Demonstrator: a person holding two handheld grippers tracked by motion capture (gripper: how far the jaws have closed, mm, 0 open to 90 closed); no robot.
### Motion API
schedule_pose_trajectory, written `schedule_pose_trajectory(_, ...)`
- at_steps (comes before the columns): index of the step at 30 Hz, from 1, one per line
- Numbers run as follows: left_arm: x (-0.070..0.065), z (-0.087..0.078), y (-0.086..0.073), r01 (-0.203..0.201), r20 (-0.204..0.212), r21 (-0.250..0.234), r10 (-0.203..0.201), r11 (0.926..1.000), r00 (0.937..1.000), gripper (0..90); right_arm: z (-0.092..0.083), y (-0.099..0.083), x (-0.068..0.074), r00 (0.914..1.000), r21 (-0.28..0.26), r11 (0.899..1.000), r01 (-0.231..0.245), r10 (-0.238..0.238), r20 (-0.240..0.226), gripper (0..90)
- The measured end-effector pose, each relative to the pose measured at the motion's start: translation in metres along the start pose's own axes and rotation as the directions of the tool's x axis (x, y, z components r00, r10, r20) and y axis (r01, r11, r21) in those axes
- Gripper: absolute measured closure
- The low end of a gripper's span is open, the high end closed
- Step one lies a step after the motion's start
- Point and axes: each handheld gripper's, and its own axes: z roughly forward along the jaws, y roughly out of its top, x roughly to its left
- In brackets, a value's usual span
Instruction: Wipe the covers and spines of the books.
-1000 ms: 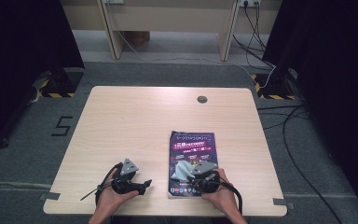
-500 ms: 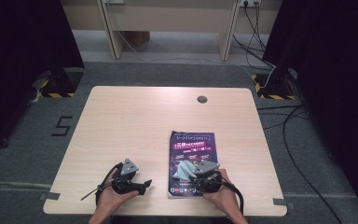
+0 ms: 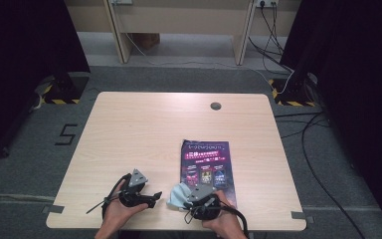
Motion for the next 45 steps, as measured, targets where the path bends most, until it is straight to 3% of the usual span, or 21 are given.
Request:
schedule_pose_trajectory(7, 0.000, 0.000, 0.000, 0.002, -0.001, -0.001, -0.002, 1.0000, 1.0000, 21.7, 0.001, 0.001, 0.000, 0.9996, -0.001, 1.000, 0.007, -0.007, -0.029, 71.6)
schedule_pose_trajectory(10, 0.000, 0.000, 0.000, 0.004, 0.001, -0.004, -0.004, 1.0000, 1.0000, 21.7, -0.001, -0.001, -0.006, 1.0000, 0.007, 1.000, 0.005, -0.005, -0.008, 71.3)
schedule_pose_trajectory(14, 0.000, 0.000, 0.000, 0.001, 0.001, -0.002, -0.001, 1.0000, 1.0000, 21.6, -0.007, -0.008, -0.026, 0.9989, 0.019, 0.999, -0.030, 0.030, 0.036, 71.3)
schedule_pose_trajectory(17, 0.000, 0.000, 0.000, 0.003, 0.002, -0.005, -0.003, 1.0000, 1.0000, 21.7, -0.017, -0.020, -0.050, 0.9920, 0.028, 0.996, -0.088, 0.085, 0.093, 71.2)
schedule_pose_trajectory(22, 0.000, 0.000, 0.000, 0.005, 0.002, -0.004, -0.005, 1.0000, 1.0000, 21.7, -0.025, -0.029, -0.062, 0.9843, 0.027, 0.991, -0.131, 0.127, 0.123, 71.2)
schedule_pose_trajectory(26, 0.000, 0.000, 0.000, 0.005, 0.002, -0.002, -0.005, 1.0000, 1.0000, 21.7, -0.024, -0.027, -0.057, 0.9845, 0.035, 0.993, -0.115, 0.109, 0.137, 71.9)
schedule_pose_trajectory(33, 0.000, 0.000, 0.000, 0.003, 0.000, -0.001, -0.003, 1.0000, 1.0000, 21.7, -0.018, -0.019, -0.028, 0.9969, 0.029, 0.998, -0.063, 0.061, 0.050, 71.7)
schedule_pose_trajectory(38, -0.001, 0.000, 0.000, 0.001, 0.000, 0.000, -0.001, 1.0000, 1.0000, 21.7, -0.014, -0.014, -0.008, 0.9999, 0.025, 1.000, -0.011, 0.011, 0.011, 71.7)
schedule_pose_trajectory(40, 0.000, 0.000, 0.000, 0.004, 0.000, 0.000, -0.004, 1.0000, 1.0000, 21.7, -0.014, -0.013, -0.007, 1.0000, 0.026, 1.000, -0.002, 0.001, 0.003, 71.5)
schedule_pose_trajectory(45, 0.000, 0.000, 0.000, 0.001, 0.000, 0.001, -0.001, 1.0000, 1.0000, 21.7, -0.018, -0.017, -0.017, 0.9991, 0.026, 0.999, -0.036, 0.037, -0.019, 71.2)
